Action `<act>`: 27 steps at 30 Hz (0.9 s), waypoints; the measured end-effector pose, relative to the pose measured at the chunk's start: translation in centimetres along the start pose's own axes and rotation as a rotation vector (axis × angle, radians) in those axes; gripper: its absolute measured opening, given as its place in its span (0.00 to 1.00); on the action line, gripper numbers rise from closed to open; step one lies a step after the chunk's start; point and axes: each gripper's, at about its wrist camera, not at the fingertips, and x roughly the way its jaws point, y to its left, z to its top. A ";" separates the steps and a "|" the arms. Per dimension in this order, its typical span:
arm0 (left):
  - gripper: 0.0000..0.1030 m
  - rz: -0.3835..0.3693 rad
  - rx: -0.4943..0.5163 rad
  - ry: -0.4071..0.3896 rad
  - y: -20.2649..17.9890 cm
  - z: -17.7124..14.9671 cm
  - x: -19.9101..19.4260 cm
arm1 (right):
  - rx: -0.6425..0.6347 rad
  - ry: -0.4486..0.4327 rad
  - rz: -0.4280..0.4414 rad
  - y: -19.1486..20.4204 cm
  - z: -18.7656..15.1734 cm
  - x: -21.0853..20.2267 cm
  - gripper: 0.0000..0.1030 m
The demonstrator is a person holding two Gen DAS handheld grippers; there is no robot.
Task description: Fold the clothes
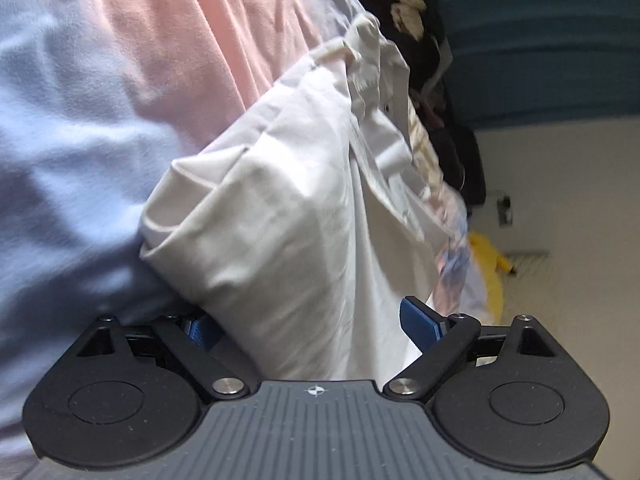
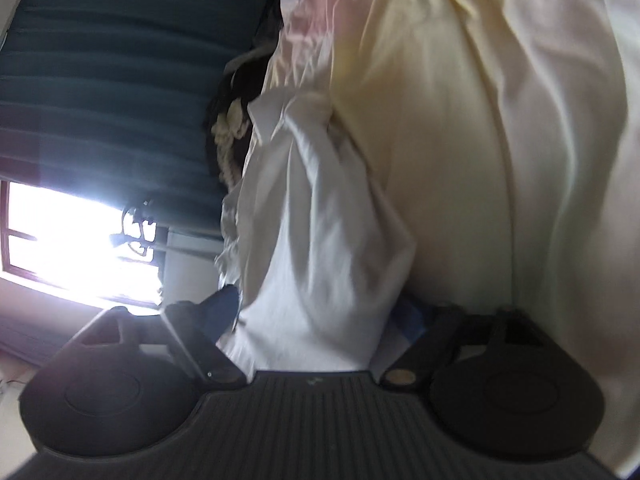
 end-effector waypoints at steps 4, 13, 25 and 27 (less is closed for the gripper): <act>0.32 0.018 0.034 -0.009 -0.6 -0.4 -0.2 | -0.083 -0.013 -0.028 0.8 0.0 0.3 0.24; 0.07 -0.031 0.095 -0.088 -2.1 -1.3 -5.4 | -0.187 -0.060 0.019 2.3 -0.5 -3.4 0.12; 0.07 -0.047 0.181 0.017 -4.1 -7.7 -16.5 | -0.214 -0.012 0.078 6.9 -3.3 -15.8 0.12; 0.07 -0.044 0.172 0.038 -3.6 -9.3 -18.2 | -0.208 -0.002 0.076 6.9 -4.6 -18.4 0.12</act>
